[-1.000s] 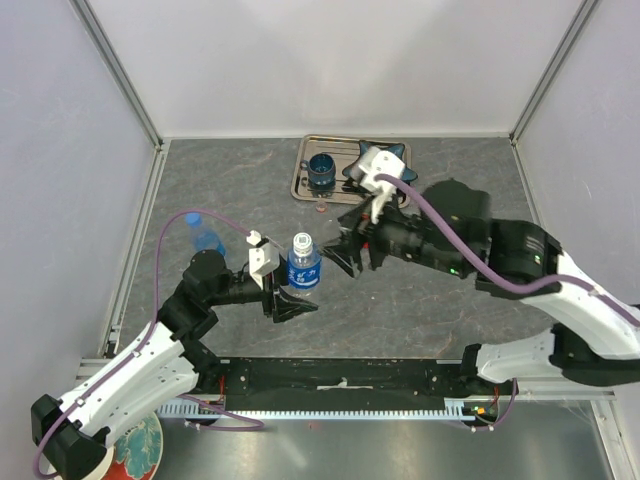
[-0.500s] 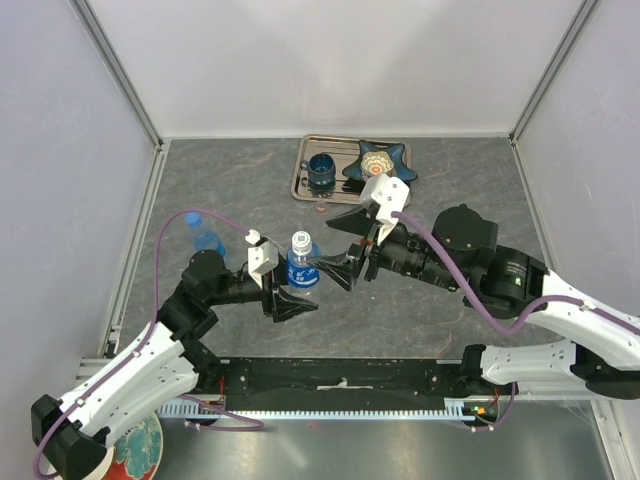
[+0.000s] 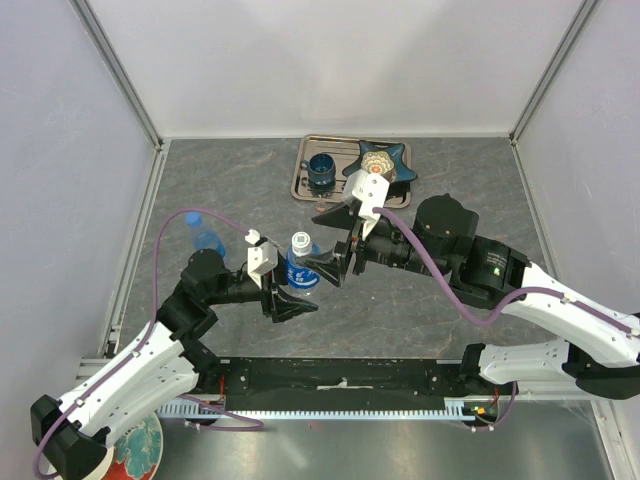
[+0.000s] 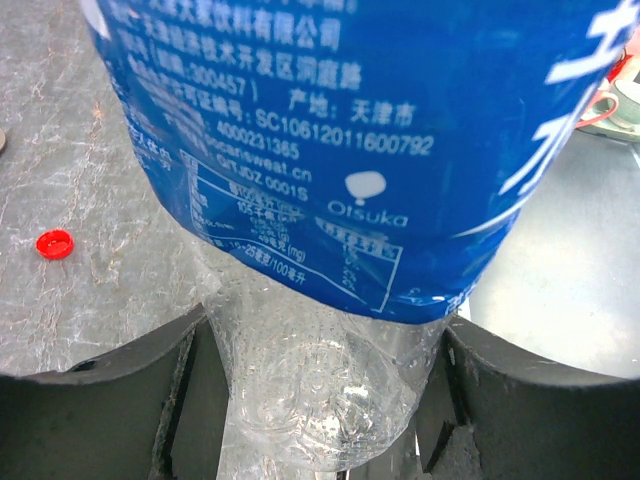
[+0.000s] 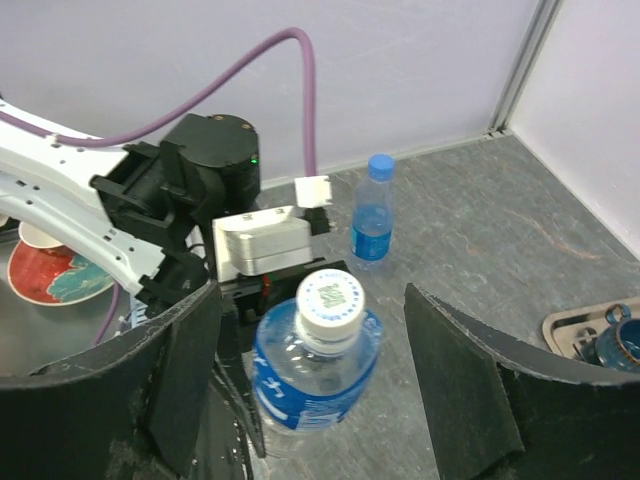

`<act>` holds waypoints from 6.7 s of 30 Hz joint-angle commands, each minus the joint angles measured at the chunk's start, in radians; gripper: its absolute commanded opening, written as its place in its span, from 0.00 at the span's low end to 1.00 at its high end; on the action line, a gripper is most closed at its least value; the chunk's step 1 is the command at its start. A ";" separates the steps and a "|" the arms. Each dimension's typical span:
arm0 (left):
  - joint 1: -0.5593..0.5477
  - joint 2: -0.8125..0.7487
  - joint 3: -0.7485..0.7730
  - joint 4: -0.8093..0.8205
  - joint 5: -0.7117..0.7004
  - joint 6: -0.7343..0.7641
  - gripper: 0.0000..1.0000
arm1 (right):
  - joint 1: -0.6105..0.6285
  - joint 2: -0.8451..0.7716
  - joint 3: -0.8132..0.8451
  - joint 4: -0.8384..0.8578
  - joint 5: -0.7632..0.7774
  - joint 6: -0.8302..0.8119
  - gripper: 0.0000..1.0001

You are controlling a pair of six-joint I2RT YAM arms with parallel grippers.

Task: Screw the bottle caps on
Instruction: Screw the bottle cap onto the plastic bottle.

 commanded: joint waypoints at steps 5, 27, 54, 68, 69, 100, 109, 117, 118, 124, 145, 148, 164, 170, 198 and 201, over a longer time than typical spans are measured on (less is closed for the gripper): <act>0.006 -0.001 0.063 0.029 0.039 0.027 0.02 | -0.102 -0.015 0.003 0.052 -0.185 -0.003 0.80; 0.006 0.016 0.086 0.018 0.045 0.028 0.02 | -0.123 0.022 0.006 0.049 -0.296 -0.048 0.72; 0.006 0.004 0.080 0.015 0.042 0.021 0.02 | -0.162 0.058 0.031 0.084 -0.322 -0.009 0.56; 0.006 0.004 0.081 0.015 0.042 0.017 0.02 | -0.169 0.065 0.029 0.082 -0.329 -0.003 0.37; 0.006 0.003 0.081 0.015 0.042 0.017 0.02 | -0.169 0.066 0.031 0.081 -0.331 -0.003 0.35; 0.022 0.001 0.073 0.001 0.030 0.068 0.02 | -0.194 0.104 0.145 -0.195 -0.372 0.069 0.13; 0.025 0.003 0.093 0.027 -0.120 0.076 0.02 | -0.194 0.141 0.096 -0.218 -0.285 0.126 0.07; 0.027 0.010 0.103 0.046 -0.311 0.097 0.02 | -0.189 0.123 0.002 -0.146 -0.193 0.213 0.00; 0.027 0.012 0.103 0.047 -0.323 0.097 0.02 | -0.188 0.120 -0.004 -0.146 -0.185 0.215 0.00; 0.029 0.013 0.096 0.046 -0.395 0.114 0.02 | -0.152 0.115 -0.006 -0.174 -0.064 0.238 0.00; 0.038 0.026 0.090 0.040 -0.602 0.109 0.02 | 0.197 0.350 0.155 -0.322 0.774 0.419 0.00; 0.039 0.026 0.089 0.038 -0.616 0.108 0.02 | 0.217 0.380 0.184 -0.361 0.815 0.414 0.00; 0.053 0.016 0.083 0.024 -0.559 0.074 0.02 | 0.217 0.217 0.181 -0.226 0.685 0.259 0.53; 0.058 0.009 0.075 0.024 -0.538 0.067 0.02 | 0.205 0.177 0.192 -0.230 0.628 0.239 0.67; -0.007 0.029 0.164 -0.040 0.455 0.088 0.02 | -0.307 0.103 0.128 0.206 -0.935 0.236 0.77; -0.010 0.032 0.161 -0.045 0.453 0.091 0.02 | -0.307 0.117 0.118 0.298 -0.980 0.314 0.77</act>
